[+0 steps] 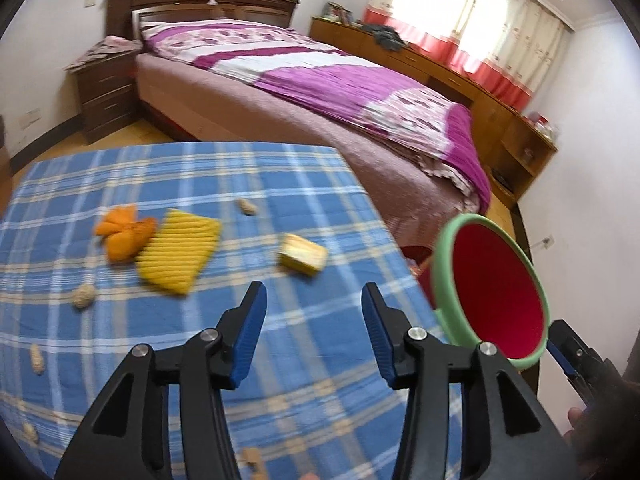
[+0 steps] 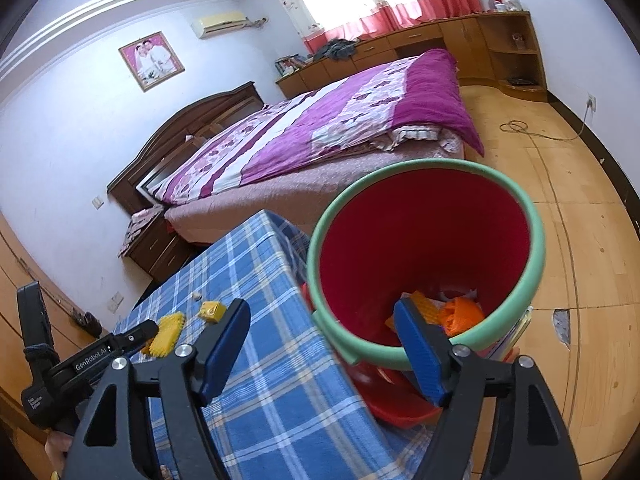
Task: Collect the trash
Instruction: 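Move both open tools back over the table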
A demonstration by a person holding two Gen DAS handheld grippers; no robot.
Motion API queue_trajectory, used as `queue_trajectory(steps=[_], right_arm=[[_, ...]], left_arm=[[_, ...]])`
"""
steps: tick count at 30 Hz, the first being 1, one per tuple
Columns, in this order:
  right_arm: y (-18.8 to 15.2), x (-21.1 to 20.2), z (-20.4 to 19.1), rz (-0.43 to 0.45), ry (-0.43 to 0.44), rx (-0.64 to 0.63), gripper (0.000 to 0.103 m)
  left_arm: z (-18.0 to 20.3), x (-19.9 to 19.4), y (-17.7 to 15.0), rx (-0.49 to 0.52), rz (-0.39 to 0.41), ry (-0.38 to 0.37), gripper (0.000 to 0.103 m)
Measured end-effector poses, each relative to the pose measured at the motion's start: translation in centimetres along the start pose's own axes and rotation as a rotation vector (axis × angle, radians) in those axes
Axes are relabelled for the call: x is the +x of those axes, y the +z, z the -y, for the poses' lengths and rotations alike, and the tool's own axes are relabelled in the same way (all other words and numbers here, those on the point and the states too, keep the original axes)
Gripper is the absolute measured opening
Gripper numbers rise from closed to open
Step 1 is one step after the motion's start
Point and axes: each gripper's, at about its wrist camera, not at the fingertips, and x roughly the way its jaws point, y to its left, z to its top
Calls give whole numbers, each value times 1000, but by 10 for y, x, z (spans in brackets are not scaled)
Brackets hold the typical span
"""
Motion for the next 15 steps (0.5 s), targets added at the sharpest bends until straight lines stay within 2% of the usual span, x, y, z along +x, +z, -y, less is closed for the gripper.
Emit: queue_trajectory(steps=[15], right_arm=[[-14,34,-42,-79,-4,-68,83]], left_arm=[[-98,-3,14,-100,23,160,52]])
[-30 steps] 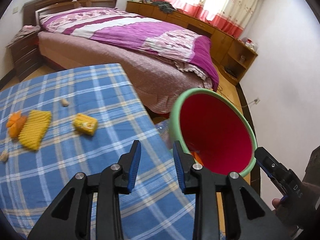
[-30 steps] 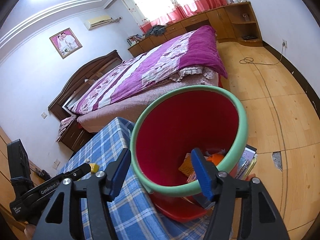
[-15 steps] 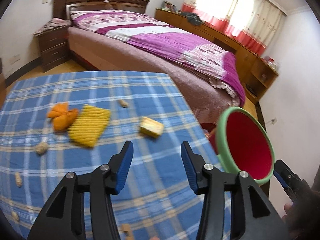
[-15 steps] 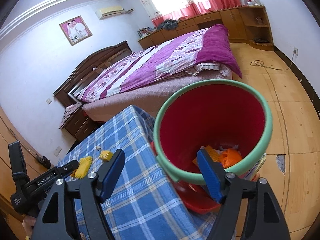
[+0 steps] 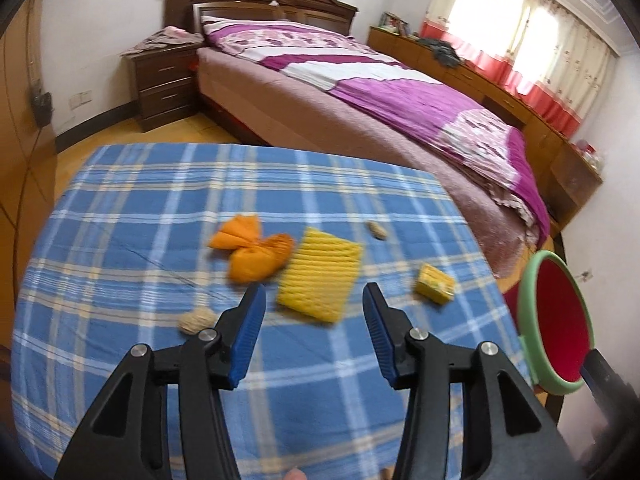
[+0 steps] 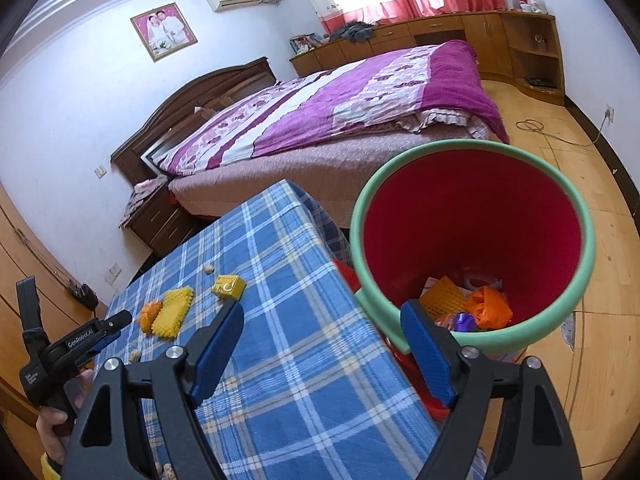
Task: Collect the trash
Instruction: 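Move both open tools back over the table, then grasp the orange tied cloth bundle with the left tool while the right tool grasps the yellow soap box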
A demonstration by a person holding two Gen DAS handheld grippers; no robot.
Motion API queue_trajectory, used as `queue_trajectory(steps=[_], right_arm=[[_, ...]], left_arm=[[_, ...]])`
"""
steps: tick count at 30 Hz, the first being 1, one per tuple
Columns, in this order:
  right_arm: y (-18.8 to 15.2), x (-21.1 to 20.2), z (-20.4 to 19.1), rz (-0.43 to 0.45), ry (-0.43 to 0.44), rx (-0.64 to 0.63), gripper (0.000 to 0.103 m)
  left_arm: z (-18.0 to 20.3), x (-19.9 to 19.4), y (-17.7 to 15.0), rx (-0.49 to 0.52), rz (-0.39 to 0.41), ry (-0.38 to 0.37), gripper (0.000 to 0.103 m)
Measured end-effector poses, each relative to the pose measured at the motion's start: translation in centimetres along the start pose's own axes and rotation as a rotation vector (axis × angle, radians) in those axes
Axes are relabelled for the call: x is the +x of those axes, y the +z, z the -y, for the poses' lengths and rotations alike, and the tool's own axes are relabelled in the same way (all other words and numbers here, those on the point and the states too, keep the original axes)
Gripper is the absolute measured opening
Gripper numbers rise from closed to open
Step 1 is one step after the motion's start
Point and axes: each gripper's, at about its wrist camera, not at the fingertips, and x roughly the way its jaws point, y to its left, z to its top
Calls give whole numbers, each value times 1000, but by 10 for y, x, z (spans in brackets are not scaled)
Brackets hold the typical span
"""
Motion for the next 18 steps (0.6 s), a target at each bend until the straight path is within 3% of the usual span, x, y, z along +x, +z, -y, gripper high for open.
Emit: queue_trajectory(steps=[4,18], right_arm=[[-2,10,-9,-22,-6,-13,84],[-6,40,-24,-84,-39,-47,84]], left_arm=[[-16,9,5,-21,3,51,64],[-34,69,20,-37,-54,110,67]])
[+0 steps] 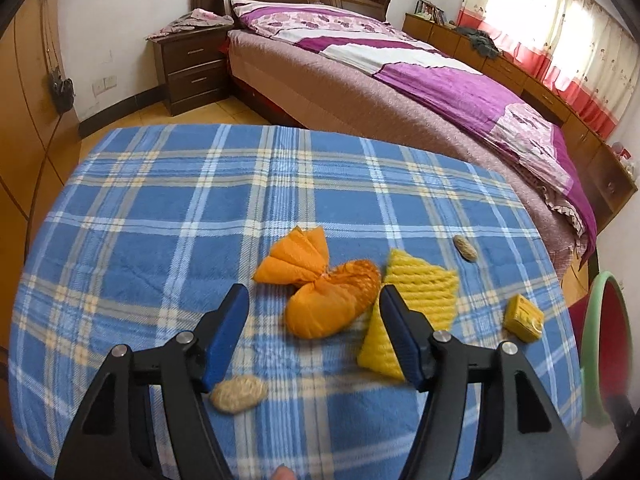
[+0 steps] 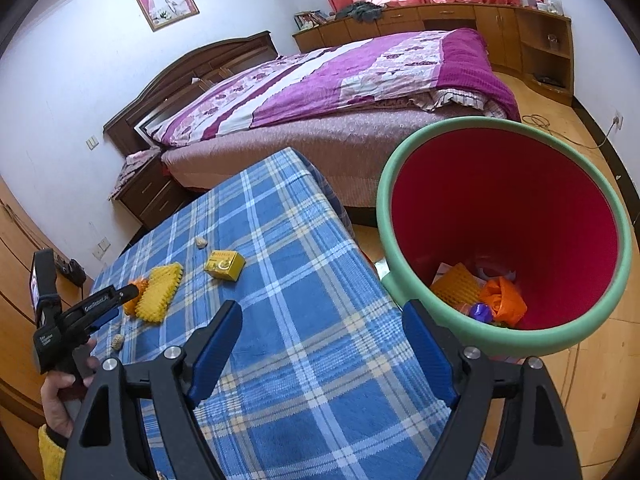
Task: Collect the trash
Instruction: 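Grasp the orange tied cloth bundle with the left tool while the right tool grasps the yellow soap box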
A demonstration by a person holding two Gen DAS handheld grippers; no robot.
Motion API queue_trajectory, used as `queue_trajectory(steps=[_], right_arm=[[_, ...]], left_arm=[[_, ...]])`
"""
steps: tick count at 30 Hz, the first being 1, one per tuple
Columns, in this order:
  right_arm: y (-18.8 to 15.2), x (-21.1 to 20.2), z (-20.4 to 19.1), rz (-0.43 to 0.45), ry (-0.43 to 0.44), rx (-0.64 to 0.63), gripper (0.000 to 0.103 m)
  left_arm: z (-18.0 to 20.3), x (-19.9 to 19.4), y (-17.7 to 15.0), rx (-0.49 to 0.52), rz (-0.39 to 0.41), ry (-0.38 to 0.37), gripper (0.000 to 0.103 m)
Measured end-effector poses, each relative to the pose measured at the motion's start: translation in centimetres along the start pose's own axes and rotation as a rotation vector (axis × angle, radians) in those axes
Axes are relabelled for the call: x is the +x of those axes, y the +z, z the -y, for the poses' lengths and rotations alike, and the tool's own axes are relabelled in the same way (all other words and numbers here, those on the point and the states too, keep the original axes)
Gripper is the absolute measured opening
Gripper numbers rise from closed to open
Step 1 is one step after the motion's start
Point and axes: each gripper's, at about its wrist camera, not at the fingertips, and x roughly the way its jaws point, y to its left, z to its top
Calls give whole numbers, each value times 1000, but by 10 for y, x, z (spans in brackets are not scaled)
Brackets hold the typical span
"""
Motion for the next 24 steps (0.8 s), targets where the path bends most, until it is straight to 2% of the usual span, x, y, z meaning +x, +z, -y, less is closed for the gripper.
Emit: queue_trajectory(steps=[6,13,16,18,24], right_arm=[[3,13,-8,-20,-9,-15,84],[7,31,-27,-38,-9,-55,84],[9,43,-38,-50,-4,-70,84],[10,52,-46,-62,1,-81,84],[13,79,-68,-94,15,-100,84]], left_arm=[[0,12,1,-15,-16,-28,67],[-2,13,0,-38,9,-28,67],[-3,12,-1,-29,15,-60,56],[-4,9,-3,-23,16,-84,45],[-6,2,-4,-23,40,-84,38]])
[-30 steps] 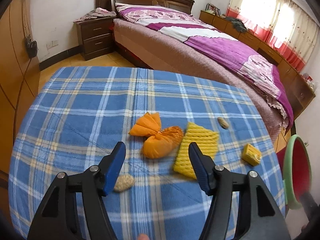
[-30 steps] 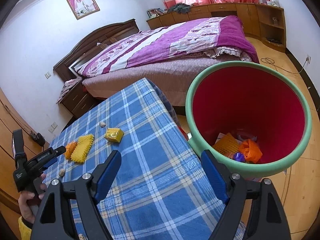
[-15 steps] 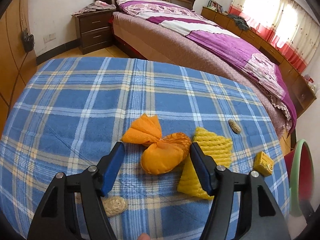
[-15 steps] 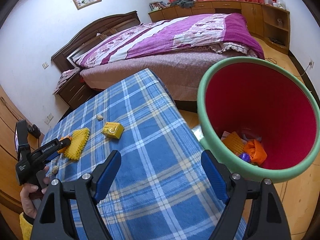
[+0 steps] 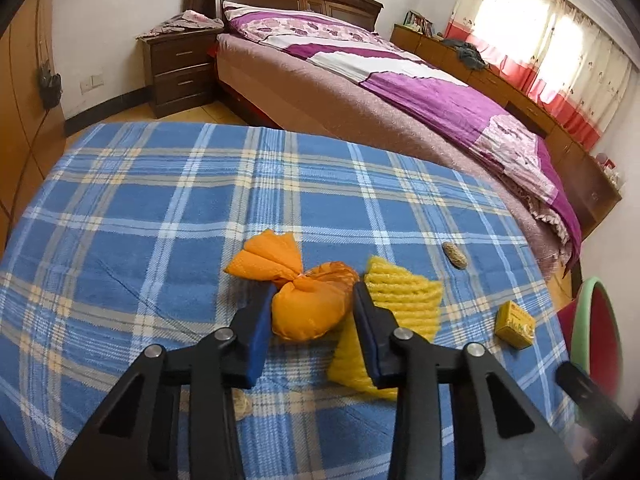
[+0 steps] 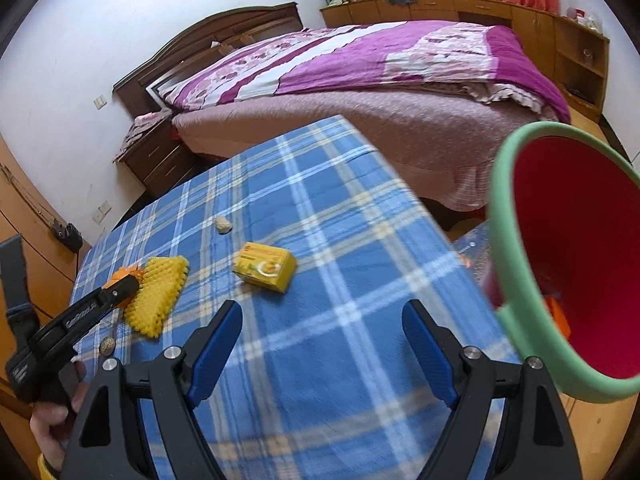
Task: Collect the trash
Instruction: 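Grasp the orange tied cloth bundle with the left tool while the right tool grasps the yellow soap box, then carry the cloth bundle and soap box toward the red bucket with both tools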
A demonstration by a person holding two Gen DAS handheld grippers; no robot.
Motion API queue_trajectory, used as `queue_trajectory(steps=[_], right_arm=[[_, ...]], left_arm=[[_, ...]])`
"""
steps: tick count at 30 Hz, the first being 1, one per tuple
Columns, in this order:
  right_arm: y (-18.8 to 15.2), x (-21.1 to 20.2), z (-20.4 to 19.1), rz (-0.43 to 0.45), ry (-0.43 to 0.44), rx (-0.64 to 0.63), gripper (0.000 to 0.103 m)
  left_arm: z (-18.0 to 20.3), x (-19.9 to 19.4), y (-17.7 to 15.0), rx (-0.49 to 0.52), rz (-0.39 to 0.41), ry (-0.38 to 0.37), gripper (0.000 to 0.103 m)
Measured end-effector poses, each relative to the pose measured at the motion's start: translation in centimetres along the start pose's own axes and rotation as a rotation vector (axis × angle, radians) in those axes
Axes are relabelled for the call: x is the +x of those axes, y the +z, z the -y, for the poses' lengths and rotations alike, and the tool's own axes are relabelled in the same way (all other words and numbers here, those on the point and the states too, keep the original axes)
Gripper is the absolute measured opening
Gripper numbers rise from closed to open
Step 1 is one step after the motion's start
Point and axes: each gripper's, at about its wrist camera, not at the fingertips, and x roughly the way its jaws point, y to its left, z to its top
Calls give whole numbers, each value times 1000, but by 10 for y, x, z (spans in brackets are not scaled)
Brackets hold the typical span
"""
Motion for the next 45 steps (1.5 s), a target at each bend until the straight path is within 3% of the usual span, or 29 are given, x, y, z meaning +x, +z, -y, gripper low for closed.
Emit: queue_trajectory(steps=[8,17,20,22,26,32,45], right_arm=[[9,31,-26,-26,-8,-21,84],[16,48,-44,7,-80,-69,84],[14,48,-48,19,-121,-97,71],[13,48,-49,25,-142,-117,53],[13,47,-47,28,-140,-124,51],[7,35,-38,4,-90,-100,50],[-22,-31,-14,34,-27,-110,50]], left_arm=[[-8,-11,3,-36,40,-18,37],[-10,-8,4,-50,32,-27,37],[-10,-8,4,-52,32,-29,37],[-10,-8,4,-55,32,-31,37],[-11,-10,4,-61,39,-36,37],[-12,-18,5,-61,60,-44,37],[7,-43,5,-15,86,-68,37]])
